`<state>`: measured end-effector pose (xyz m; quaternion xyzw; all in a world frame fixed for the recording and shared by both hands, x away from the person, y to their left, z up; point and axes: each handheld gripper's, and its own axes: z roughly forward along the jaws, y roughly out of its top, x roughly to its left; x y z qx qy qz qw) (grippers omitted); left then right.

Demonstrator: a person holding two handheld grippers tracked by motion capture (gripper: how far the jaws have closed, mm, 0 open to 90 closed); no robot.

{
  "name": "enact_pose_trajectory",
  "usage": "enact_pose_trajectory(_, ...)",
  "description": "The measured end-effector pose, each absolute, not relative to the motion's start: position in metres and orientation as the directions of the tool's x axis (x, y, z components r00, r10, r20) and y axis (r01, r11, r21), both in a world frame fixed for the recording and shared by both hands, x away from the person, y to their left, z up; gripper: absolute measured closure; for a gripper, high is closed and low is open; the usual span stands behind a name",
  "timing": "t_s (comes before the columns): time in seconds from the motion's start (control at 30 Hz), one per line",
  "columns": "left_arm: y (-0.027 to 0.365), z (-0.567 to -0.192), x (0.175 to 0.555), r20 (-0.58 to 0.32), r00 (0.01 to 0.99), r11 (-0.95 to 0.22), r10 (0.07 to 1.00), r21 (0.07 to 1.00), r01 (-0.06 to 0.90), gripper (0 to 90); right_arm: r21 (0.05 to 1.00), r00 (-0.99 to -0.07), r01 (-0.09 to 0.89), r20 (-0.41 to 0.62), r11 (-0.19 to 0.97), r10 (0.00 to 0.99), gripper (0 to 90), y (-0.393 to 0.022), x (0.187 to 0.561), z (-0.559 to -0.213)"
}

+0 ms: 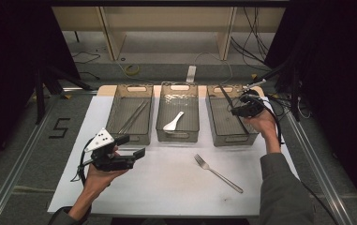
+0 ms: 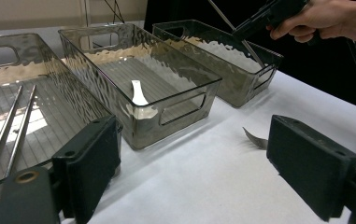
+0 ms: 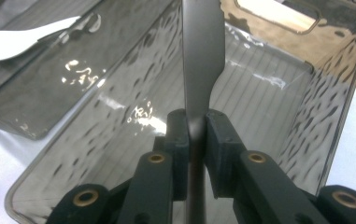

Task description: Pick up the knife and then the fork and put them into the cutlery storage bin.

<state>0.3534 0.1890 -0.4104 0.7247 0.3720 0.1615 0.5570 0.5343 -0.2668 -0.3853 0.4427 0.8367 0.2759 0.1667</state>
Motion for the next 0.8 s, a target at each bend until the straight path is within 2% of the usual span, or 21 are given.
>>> enact_pose_trajectory(0.53,0.188,-0.411,0.354,-0.179,0.673,-0.107,0.718,0.927,0.36,16.3,0.556,-0.501,0.72,0.001,0.416,0.866,79.3,-0.267,0.54,-0.406)
enact_pose_trajectory(0.7,0.189,-0.411,0.354,-0.179,0.674,-0.11,0.717,0.926,0.362,16.3,0.569,-0.479,0.725,0.011,0.388,0.878,63.6,-0.267,0.54,-0.399)
enact_pose_trajectory(0.8,0.189,-0.411,0.354,-0.179,0.675,-0.109,0.716,0.926,0.361,16.3,0.586,-0.501,0.706,0.018,0.397,0.865,52.3,-0.265,0.536,-0.39)
